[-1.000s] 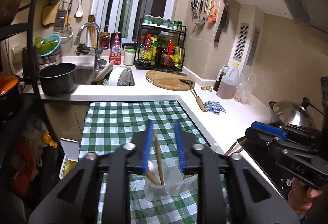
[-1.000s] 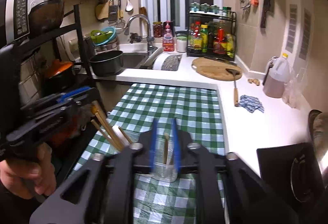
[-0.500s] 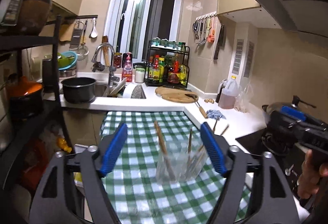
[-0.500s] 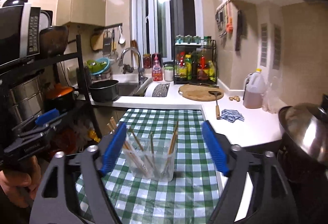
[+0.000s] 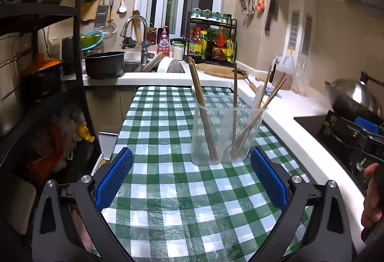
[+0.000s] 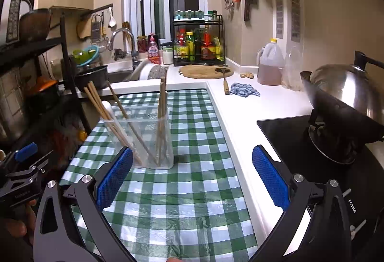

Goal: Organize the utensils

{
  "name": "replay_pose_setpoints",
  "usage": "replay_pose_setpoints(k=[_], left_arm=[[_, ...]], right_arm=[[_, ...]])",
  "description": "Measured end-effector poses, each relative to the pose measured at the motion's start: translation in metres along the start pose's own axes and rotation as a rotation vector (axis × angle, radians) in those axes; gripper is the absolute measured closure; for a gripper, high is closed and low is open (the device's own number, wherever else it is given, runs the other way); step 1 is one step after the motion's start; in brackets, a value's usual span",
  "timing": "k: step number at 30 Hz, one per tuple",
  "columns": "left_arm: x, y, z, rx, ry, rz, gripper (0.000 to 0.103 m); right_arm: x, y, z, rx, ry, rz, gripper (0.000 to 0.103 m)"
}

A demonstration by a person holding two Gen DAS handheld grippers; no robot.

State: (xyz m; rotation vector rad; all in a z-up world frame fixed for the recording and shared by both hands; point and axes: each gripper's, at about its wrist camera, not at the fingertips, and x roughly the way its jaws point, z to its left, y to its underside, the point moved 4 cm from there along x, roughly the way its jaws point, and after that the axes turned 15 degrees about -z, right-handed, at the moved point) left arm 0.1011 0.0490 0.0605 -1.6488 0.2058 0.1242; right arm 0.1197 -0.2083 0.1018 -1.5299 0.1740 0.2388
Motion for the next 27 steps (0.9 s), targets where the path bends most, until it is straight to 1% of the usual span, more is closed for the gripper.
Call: replay_pose_setpoints(k=[5, 9, 27], left_arm=[[0.006, 0.015, -0.001, -0.001, -0.010, 0.026, 0.008], [0.010, 0.022, -0.002, -0.004, -0.014, 0.050, 0.008], [0.011, 0.023, -0.005, 0.001, -0.018, 0.050, 0.008]], right_arm=[[0.007, 0.021, 0.008, -0.001, -0.007, 0.039, 0.005], [0.010, 0.026, 0.012, -0.016, -0.006, 0.042, 0.005], [0.012, 0.034, 0.013, -0.033, 0.005, 0.043, 0.005]])
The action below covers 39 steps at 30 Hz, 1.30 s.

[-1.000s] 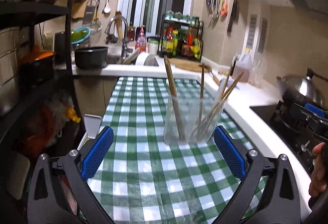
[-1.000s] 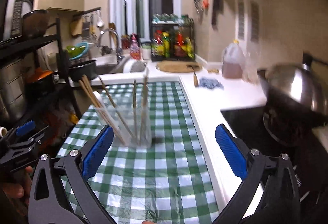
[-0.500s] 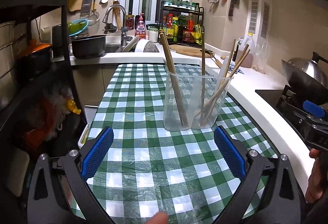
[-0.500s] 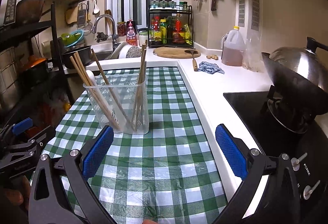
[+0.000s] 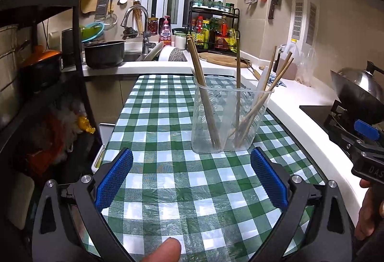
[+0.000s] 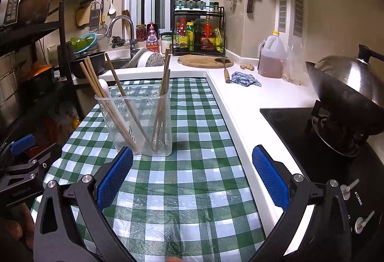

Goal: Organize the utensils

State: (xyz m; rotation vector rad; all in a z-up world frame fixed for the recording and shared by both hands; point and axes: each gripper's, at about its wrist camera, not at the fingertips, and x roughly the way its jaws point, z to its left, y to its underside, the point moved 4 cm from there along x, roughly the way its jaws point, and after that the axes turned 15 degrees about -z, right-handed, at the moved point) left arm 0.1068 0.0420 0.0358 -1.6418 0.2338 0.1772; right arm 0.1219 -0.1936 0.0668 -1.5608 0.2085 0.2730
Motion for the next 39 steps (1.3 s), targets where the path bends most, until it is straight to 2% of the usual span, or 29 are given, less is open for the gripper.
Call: replay_pose_setpoints(k=[39], left_arm=[[0.0023, -0.0048, 0.0007, 0.001, 0.003, -0.012, 0.008]], right_arm=[[-0.0016, -0.0054, 0.0022, -0.018, -0.003, -0.009, 0.005]])
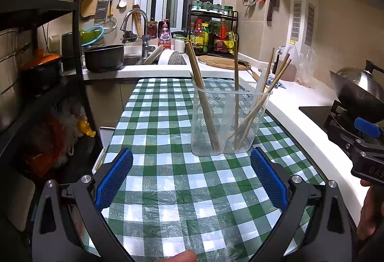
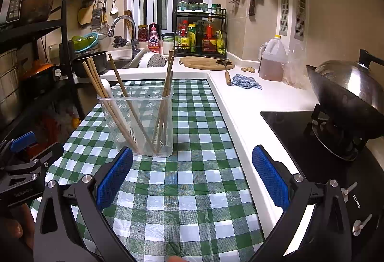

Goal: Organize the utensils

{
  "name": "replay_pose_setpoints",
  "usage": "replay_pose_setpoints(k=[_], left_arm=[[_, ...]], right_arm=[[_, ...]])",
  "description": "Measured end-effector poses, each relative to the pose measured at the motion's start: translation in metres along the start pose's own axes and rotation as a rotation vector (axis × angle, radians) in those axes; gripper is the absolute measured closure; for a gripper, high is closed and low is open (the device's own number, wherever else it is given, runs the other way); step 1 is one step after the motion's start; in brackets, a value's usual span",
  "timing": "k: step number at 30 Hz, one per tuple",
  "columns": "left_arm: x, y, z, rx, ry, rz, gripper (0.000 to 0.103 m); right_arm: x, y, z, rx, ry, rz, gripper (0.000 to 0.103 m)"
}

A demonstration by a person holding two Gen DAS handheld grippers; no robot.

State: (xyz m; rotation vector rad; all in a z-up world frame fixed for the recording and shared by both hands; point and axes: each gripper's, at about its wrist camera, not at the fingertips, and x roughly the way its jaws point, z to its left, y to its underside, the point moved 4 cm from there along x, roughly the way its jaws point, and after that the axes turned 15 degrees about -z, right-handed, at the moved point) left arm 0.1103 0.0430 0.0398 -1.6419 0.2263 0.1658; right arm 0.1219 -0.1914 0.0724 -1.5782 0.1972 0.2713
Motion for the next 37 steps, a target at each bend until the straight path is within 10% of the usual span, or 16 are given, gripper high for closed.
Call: replay_pose_setpoints(k=[37], left_arm=[[-0.0031, 0.0017, -0.0043, 0.031, 0.023, -0.025, 0.008]], right_arm=[[0.0000, 0.0003, 0.0007, -0.002, 0.000, 0.000, 0.005]])
